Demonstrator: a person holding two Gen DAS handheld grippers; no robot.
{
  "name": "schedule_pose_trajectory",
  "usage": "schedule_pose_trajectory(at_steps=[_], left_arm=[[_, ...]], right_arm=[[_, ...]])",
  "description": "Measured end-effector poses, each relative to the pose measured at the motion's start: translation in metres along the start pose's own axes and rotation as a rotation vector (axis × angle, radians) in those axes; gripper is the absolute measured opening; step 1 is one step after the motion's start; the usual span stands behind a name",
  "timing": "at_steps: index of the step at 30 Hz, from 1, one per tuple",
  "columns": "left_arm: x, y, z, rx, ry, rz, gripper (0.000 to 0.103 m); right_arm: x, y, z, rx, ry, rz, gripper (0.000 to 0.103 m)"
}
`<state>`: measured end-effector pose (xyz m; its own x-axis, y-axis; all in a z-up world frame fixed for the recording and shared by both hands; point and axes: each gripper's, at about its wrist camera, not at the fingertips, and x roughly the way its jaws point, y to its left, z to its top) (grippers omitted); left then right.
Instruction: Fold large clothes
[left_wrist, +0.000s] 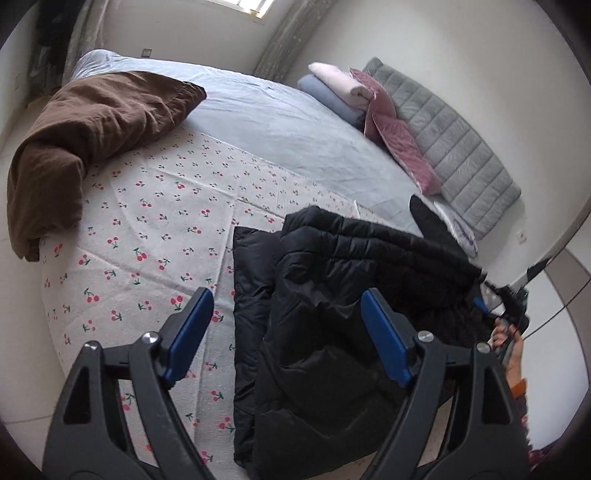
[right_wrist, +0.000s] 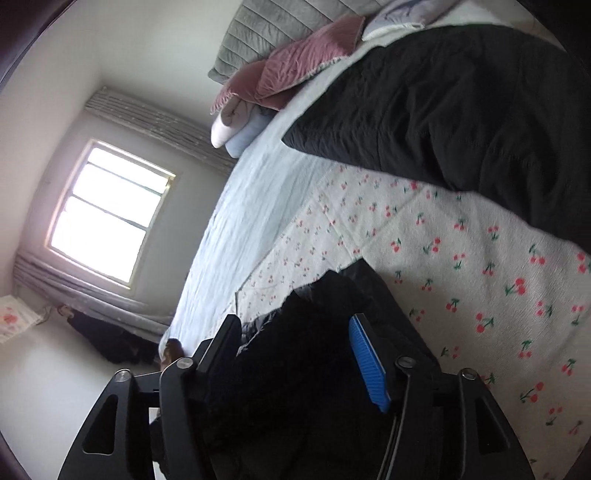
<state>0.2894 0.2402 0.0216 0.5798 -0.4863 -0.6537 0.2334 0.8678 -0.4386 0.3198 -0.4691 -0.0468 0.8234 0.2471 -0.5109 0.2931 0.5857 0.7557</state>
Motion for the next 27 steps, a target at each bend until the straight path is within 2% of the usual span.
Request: schedule_pose_trajectory(at_steps=[2, 5, 9, 11, 12, 13, 14, 15, 16, 17, 19, 23, 27], left_arm=[[0.019, -0.005, 0.004, 0.055, 0.053, 0.018, 0.082], [0.050, -0.003, 0.012, 0.086, 0.132, 0.048, 0.082], [0.089, 0.008, 0.024, 0.037, 0.207, 0.053, 0.082], [0.101, 0.010, 0.030, -0.009, 0.217, 0.041, 0.078], [0.105, 0.010, 0.032, -0.027, 0.218, 0.021, 0.068], [0.109, 0.007, 0.034, -0.041, 0.218, -0.008, 0.048], [0.108, 0.000, 0.036, -0.042, 0.214, -0.029, 0.034], [0.108, -0.007, 0.037, -0.033, 0.207, -0.029, 0.017], [0.104, -0.016, 0.039, -0.008, 0.176, -0.007, 0.014], [0.100, -0.022, 0.042, 0.013, 0.148, 0.006, 0.013], [0.084, -0.032, 0.053, 0.032, 0.064, 0.008, 0.011], [0.068, -0.035, 0.087, 0.018, -0.067, 0.021, 0.010], [0.087, -0.033, 0.110, 0.013, -0.128, 0.076, 0.010]], right_arm=[[-0.013, 0.009, 0.007, -0.083, -0.011, -0.021, 0.070], [-0.010, 0.018, 0.009, -0.219, 0.036, -0.107, 0.072], [0.020, 0.019, -0.006, -0.359, 0.155, -0.234, 0.072], [0.037, 0.019, -0.014, -0.419, 0.172, -0.294, 0.072], [0.045, 0.020, -0.018, -0.448, 0.170, -0.316, 0.071], [0.052, 0.023, -0.020, -0.467, 0.168, -0.316, 0.064], [0.057, 0.027, -0.021, -0.478, 0.170, -0.304, 0.043], [0.062, 0.032, -0.024, -0.487, 0.173, -0.294, 0.031], [0.066, 0.038, -0.028, -0.507, 0.164, -0.300, 0.013], [0.067, 0.046, -0.029, -0.538, 0.142, -0.316, 0.009], [0.062, 0.064, -0.031, -0.613, 0.061, -0.337, 0.007], [0.056, 0.091, -0.006, -0.613, -0.078, -0.364, 0.005], [0.072, 0.107, 0.015, -0.607, -0.142, -0.409, 0.005]])
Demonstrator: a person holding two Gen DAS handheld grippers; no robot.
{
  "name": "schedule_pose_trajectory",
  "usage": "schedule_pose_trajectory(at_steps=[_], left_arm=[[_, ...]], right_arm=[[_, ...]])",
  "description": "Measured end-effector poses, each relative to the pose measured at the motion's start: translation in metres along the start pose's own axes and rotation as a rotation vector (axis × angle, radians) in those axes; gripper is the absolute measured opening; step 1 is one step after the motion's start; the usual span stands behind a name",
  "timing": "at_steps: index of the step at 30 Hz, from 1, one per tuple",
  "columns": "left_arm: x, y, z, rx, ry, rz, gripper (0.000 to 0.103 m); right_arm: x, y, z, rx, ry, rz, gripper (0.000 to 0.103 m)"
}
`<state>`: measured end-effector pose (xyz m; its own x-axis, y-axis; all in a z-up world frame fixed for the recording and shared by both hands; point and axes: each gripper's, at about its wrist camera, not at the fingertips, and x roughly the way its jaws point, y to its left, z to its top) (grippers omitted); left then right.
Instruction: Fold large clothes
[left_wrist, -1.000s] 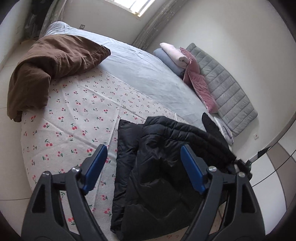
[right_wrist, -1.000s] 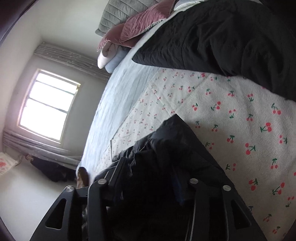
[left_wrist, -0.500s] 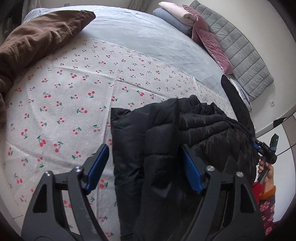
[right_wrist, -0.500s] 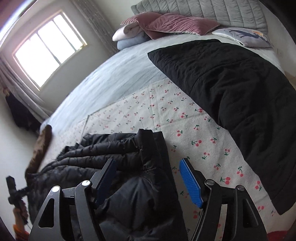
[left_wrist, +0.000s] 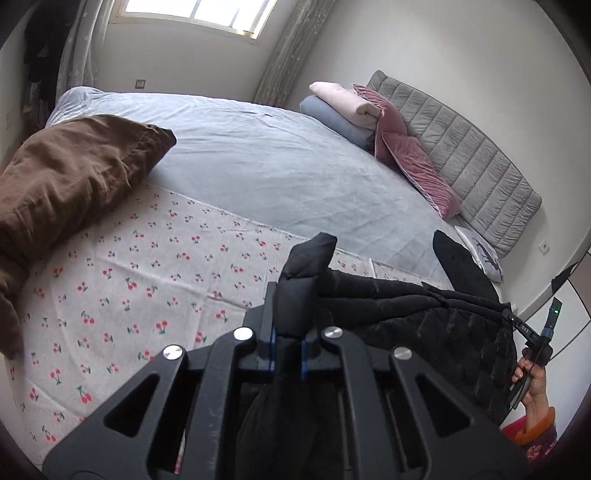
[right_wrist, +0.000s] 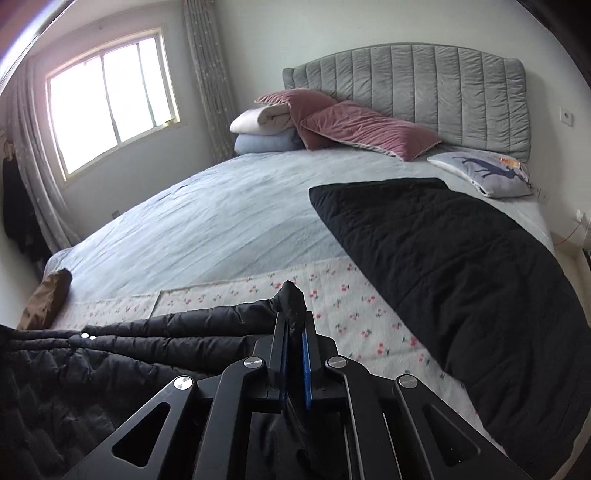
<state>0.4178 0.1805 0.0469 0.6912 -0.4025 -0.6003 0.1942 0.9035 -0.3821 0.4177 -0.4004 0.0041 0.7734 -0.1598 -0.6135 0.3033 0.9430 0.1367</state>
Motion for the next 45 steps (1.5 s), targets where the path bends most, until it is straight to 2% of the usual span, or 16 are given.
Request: schedule_pose_trajectory(at_steps=[4, 10, 12, 14, 17, 18, 20, 23, 26, 29, 33, 35, 36, 40, 42, 45], left_arm=[[0.052, 0.005, 0.000, 0.031, 0.017, 0.084, 0.010], [0.131, 0.026, -0.024, 0.107, 0.151, 0.267, 0.018], [0.133, 0.036, -0.026, 0.073, 0.162, 0.294, 0.024], [0.123, 0.039, -0.023, 0.060, 0.141, 0.324, 0.027], [0.097, 0.020, -0.017, 0.121, 0.097, 0.368, 0.048], [0.089, 0.008, -0.015, 0.146, 0.087, 0.357, 0.060], [0.083, -0.017, -0.012, 0.177, 0.077, 0.302, 0.068], [0.079, -0.065, -0.021, 0.197, 0.118, 0.173, 0.082], [0.093, -0.101, -0.042, 0.233, 0.188, 0.082, 0.084], [0.114, -0.102, -0.062, 0.291, 0.252, 0.126, 0.084], [0.115, -0.042, -0.063, 0.274, 0.246, 0.234, 0.084], [0.106, 0.002, -0.054, 0.261, 0.217, 0.367, 0.087], [0.102, 0.022, -0.052, 0.250, 0.217, 0.437, 0.094], [0.074, 0.077, -0.049, 0.170, 0.222, 0.596, 0.093], [0.056, 0.072, -0.051, 0.165, 0.198, 0.579, 0.093], [0.025, 0.031, -0.056, 0.184, 0.131, 0.491, 0.093]], right_arm=[[0.041, 0.005, 0.005, 0.001, 0.043, -0.055, 0.005], [0.102, -0.002, -0.016, -0.014, 0.157, -0.138, 0.006], [0.107, -0.007, -0.023, -0.014, 0.177, -0.143, 0.008], [0.102, -0.012, -0.024, -0.006, 0.167, -0.195, 0.018], [0.075, -0.005, -0.016, -0.027, 0.123, -0.216, 0.033], [0.068, 0.004, -0.013, -0.047, 0.114, -0.208, 0.038], [0.054, 0.031, -0.007, -0.081, 0.103, -0.178, 0.062], [0.049, 0.090, -0.012, -0.150, 0.167, -0.057, 0.067], [0.060, 0.140, -0.033, -0.158, 0.275, 0.105, 0.067], [0.079, 0.160, -0.058, -0.164, 0.352, 0.155, 0.067], [0.085, 0.118, -0.063, -0.143, 0.319, 0.110, 0.067], [0.083, 0.081, -0.059, -0.147, 0.305, 0.011, 0.067], [0.083, 0.061, -0.057, -0.150, 0.300, -0.049, 0.067], [0.071, -0.018, -0.053, -0.037, 0.310, -0.275, 0.068], [0.051, -0.035, -0.049, 0.027, 0.294, -0.287, 0.068], [0.009, -0.003, -0.050, -0.029, 0.244, -0.232, 0.068]])
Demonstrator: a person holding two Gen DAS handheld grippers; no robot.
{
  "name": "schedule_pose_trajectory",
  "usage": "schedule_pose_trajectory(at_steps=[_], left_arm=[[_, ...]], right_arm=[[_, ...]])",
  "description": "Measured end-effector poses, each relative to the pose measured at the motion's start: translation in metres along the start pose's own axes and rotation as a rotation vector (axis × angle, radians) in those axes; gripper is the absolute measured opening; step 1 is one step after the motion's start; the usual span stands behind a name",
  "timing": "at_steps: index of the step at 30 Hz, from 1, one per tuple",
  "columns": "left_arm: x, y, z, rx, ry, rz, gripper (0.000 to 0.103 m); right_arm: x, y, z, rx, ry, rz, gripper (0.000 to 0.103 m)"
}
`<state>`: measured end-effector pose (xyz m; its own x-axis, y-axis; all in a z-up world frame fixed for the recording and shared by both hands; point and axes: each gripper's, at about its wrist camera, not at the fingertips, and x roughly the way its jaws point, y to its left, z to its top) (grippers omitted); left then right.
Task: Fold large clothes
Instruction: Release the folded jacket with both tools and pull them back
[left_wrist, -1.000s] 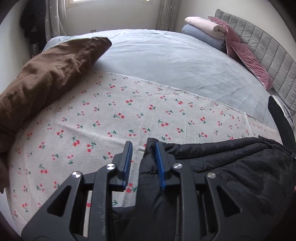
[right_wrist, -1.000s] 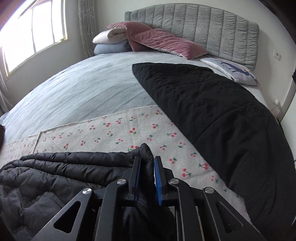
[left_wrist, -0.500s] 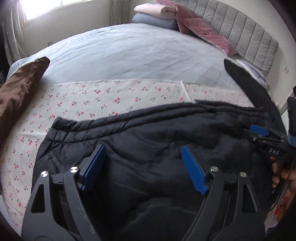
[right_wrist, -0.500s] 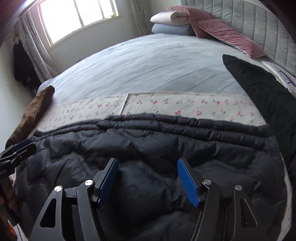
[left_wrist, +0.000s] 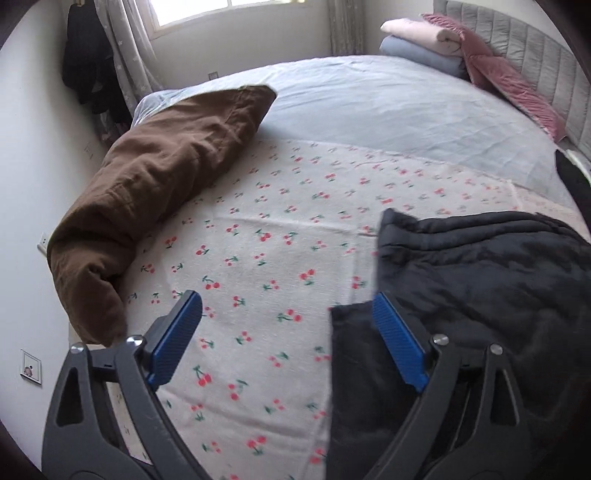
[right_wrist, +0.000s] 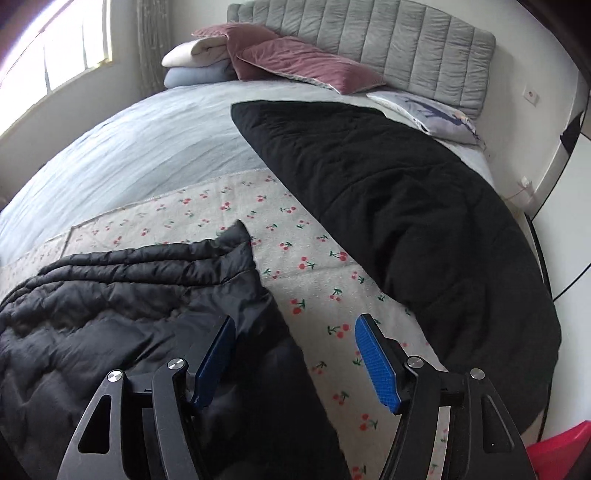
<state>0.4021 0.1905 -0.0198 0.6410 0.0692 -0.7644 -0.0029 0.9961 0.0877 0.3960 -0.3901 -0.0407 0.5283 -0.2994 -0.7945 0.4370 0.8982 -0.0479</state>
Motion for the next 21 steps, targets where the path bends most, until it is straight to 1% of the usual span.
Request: schedule_pose_trajectory(at_steps=[2, 4, 6, 7, 8, 10, 11, 12, 13, 14, 16, 17, 18, 20, 21], left_arm=[[-0.035, -0.031, -0.005, 0.017, -0.057, -0.088, 0.093], [-0.068, -0.067, -0.019, 0.045, -0.098, -0.212, 0.094], [-0.085, -0.098, -0.035, 0.084, -0.096, -0.302, 0.094], [-0.090, -0.112, -0.045, 0.118, -0.080, -0.340, 0.094], [-0.092, -0.120, -0.054, 0.144, -0.065, -0.352, 0.094], [-0.087, -0.130, -0.075, 0.199, -0.024, -0.326, 0.094], [-0.082, -0.127, -0.083, 0.208, 0.002, -0.304, 0.094], [-0.074, -0.119, -0.092, 0.201, 0.048, -0.270, 0.094], [-0.066, -0.107, -0.099, 0.173, 0.094, -0.241, 0.094], [-0.061, -0.092, -0.104, 0.131, 0.125, -0.229, 0.094], [-0.069, -0.066, -0.112, 0.050, 0.124, -0.217, 0.094], [-0.078, -0.059, -0.114, 0.035, 0.111, -0.211, 0.094], [-0.090, -0.057, -0.117, 0.031, 0.097, -0.204, 0.094], [-0.114, -0.056, -0.121, 0.026, 0.059, -0.220, 0.094], [-0.130, -0.057, -0.124, 0.017, 0.037, -0.243, 0.094]], right_arm=[[-0.030, 0.034, -0.013, -0.063, -0.022, 0.089, 0.069], [-0.055, 0.074, -0.032, -0.125, -0.031, 0.197, 0.071], [-0.071, 0.105, -0.053, -0.178, -0.016, 0.271, 0.072], [-0.077, 0.118, -0.066, -0.202, -0.001, 0.304, 0.072], [-0.080, 0.125, -0.076, -0.218, 0.012, 0.323, 0.072], [-0.079, 0.129, -0.096, -0.240, 0.045, 0.334, 0.072], [-0.075, 0.125, -0.105, -0.233, 0.065, 0.325, 0.072], [-0.072, 0.116, -0.113, -0.212, 0.082, 0.311, 0.072], [-0.068, 0.103, -0.121, -0.180, 0.098, 0.283, 0.072], [-0.064, 0.086, -0.127, -0.142, 0.114, 0.230, 0.072], [-0.066, 0.057, -0.137, -0.077, 0.126, 0.113, 0.072], [-0.073, 0.046, -0.141, -0.063, 0.122, 0.077, 0.072], [-0.085, 0.040, -0.144, -0.060, 0.103, 0.079, 0.072], [-0.121, 0.035, -0.153, -0.053, 0.028, 0.161, 0.072], [-0.137, 0.035, -0.158, -0.055, 0.000, 0.195, 0.072]])
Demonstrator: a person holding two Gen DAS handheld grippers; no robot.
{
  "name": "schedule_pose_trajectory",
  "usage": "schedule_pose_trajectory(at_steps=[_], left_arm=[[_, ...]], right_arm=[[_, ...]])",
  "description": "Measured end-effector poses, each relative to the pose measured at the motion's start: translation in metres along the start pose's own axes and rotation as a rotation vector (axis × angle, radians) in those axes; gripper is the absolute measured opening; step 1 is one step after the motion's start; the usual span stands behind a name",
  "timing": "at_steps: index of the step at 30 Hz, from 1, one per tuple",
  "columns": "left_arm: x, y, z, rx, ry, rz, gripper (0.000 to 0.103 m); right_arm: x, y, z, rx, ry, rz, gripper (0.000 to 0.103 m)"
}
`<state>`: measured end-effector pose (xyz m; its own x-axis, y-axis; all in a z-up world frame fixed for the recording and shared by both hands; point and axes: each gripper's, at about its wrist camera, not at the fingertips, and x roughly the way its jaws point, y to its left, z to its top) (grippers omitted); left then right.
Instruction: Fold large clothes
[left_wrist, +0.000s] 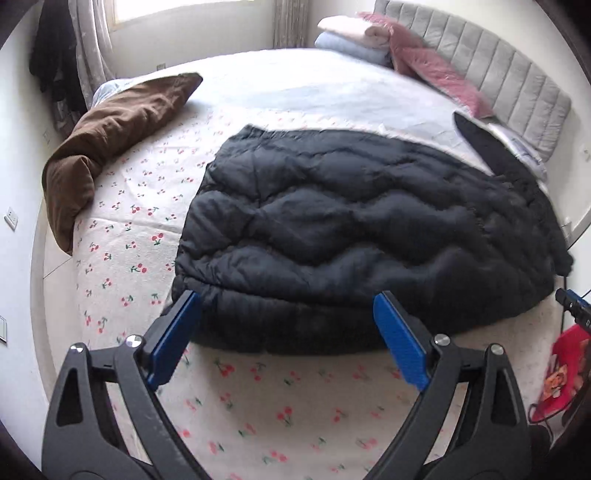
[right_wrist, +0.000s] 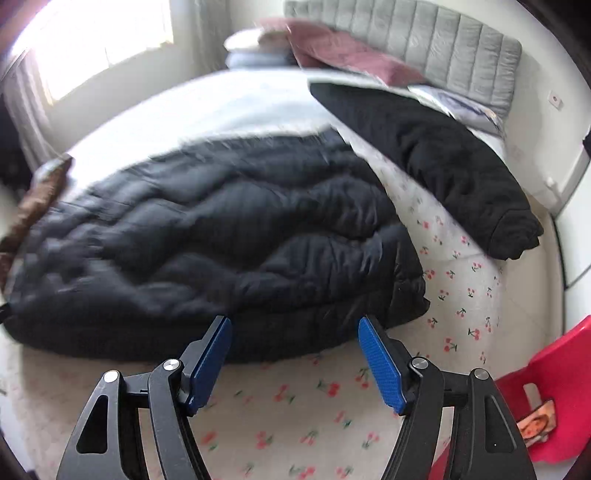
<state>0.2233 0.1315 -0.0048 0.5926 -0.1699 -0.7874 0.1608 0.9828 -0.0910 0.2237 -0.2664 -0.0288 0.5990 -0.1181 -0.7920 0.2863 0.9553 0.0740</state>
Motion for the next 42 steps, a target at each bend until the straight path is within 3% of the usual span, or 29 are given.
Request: schedule_pose_trajectory(at_steps=[3, 5, 7, 9, 15, 23, 42], left_arm=[[-0.037, -0.016, -0.014, -0.017, -0.035, -0.062, 0.094], [-0.061, -0.027, -0.028, -0.018, -0.058, -0.086, 0.094], [-0.084, -0.038, -0.043, -0.020, -0.083, -0.071, 0.102], [-0.097, -0.047, -0.057, -0.008, -0.096, -0.037, 0.102], [-0.099, -0.070, -0.082, 0.043, -0.006, 0.001, 0.102], [-0.091, -0.080, -0.097, 0.020, 0.055, 0.024, 0.102], [-0.088, -0.094, -0.097, 0.045, 0.048, 0.067, 0.102]], right_arm=[[-0.054, 0.017, -0.014, -0.047, -0.094, 0.101, 0.076], [-0.080, 0.027, -0.025, -0.066, -0.135, 0.120, 0.084], [-0.101, 0.033, -0.039, -0.062, -0.166, 0.131, 0.086], [-0.110, 0.037, -0.055, -0.046, -0.171, 0.129, 0.089], [-0.115, 0.057, -0.070, -0.106, -0.108, 0.019, 0.090], [-0.098, 0.077, -0.086, -0.154, -0.061, 0.038, 0.091], [-0.089, 0.074, -0.084, -0.097, -0.055, 0.074, 0.091]])
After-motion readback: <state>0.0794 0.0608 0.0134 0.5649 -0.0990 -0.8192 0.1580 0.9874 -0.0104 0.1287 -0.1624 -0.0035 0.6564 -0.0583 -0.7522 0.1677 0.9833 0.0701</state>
